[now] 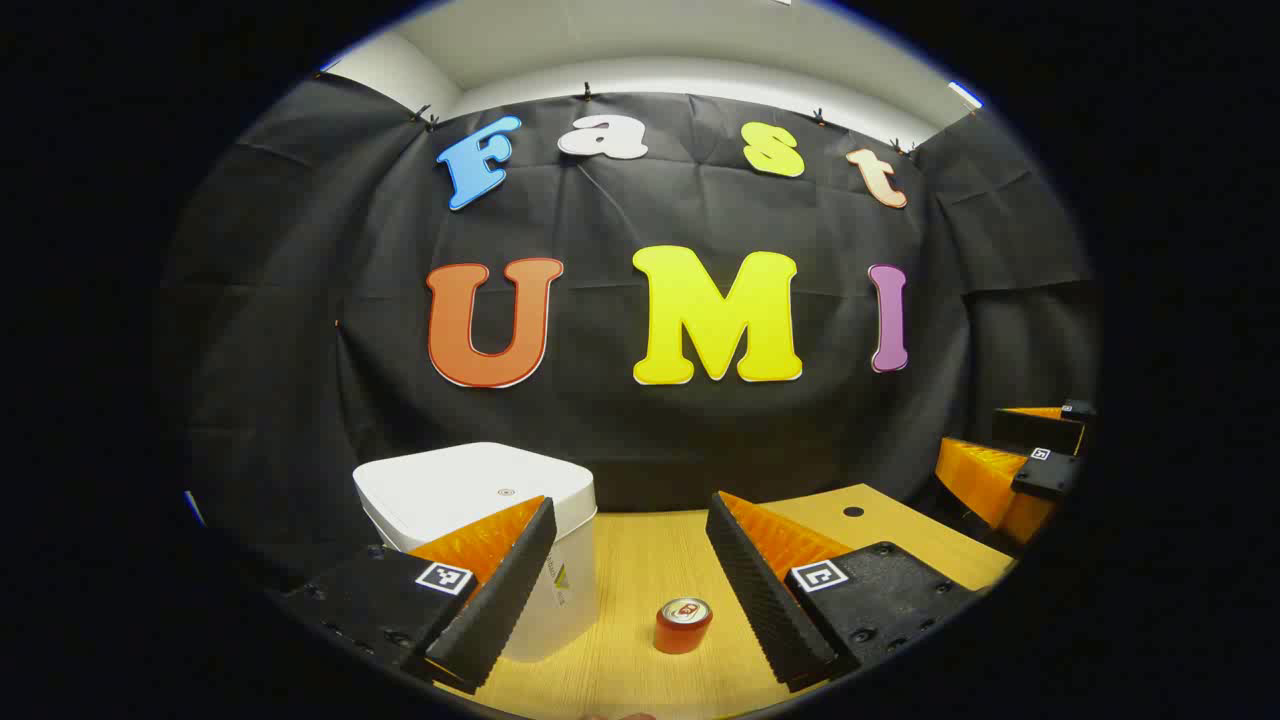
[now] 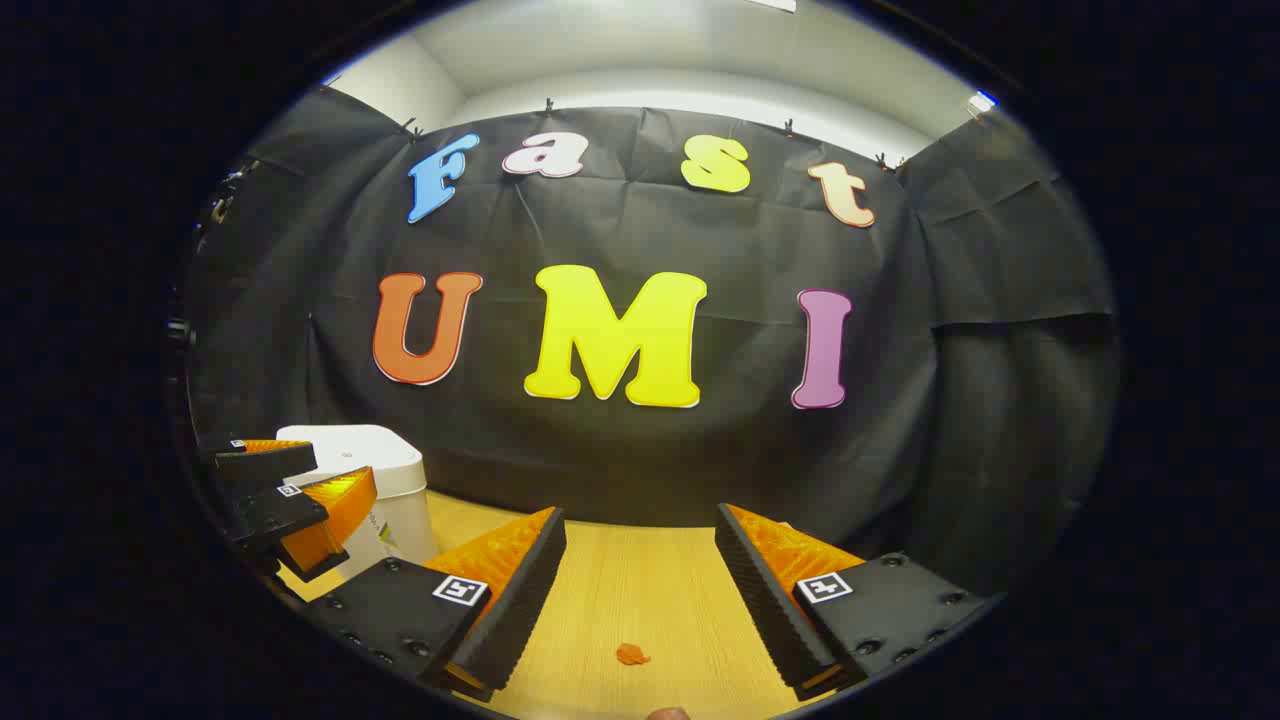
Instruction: Press the lid of the desktop garbage bin to open it, pick up the crumpled paper on the desktop and throw it into the bin, then pick up the pop can on the desktop and drop it into the bin, and finally close the garbage bin lid.
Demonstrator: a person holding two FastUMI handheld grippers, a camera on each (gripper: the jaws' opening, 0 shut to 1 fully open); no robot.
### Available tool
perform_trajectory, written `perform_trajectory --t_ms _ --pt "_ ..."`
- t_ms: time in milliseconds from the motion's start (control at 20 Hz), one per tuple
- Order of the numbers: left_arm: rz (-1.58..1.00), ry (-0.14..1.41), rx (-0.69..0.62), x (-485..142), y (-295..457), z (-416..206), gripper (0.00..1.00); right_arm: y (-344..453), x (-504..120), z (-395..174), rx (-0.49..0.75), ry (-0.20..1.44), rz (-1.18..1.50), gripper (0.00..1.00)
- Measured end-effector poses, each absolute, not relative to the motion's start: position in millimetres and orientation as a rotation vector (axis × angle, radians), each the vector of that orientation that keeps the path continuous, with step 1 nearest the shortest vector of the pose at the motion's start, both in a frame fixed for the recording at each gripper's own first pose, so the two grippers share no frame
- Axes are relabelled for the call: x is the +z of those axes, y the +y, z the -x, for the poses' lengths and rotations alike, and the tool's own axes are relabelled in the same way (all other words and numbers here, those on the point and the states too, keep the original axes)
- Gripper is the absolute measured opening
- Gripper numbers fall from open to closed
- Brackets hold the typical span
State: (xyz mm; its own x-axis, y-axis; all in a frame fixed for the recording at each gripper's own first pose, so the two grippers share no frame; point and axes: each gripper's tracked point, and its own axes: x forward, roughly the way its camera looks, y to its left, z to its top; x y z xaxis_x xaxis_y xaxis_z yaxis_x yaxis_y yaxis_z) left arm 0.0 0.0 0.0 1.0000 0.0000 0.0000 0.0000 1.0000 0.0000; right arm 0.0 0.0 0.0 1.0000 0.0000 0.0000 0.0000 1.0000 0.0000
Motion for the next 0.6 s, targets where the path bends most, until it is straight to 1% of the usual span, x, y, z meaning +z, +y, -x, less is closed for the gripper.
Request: perform_trajectory --t_ms 300,450,600 --pt "0.009 0.026 -0.015 -6 -6 -2 0.99 -3 -5 -1 0.012 0.010 -0.007 0.96" --pt "0.022 0.041 -0.017 -9 -6 -4 0.95 -5 -7 -2 0.013 0.015 -0.009 0.96" --pt "0.028 0.055 -0.014 -11 -6 -6 0.93 -7 -8 -3 0.012 0.020 -0.010 0.96"
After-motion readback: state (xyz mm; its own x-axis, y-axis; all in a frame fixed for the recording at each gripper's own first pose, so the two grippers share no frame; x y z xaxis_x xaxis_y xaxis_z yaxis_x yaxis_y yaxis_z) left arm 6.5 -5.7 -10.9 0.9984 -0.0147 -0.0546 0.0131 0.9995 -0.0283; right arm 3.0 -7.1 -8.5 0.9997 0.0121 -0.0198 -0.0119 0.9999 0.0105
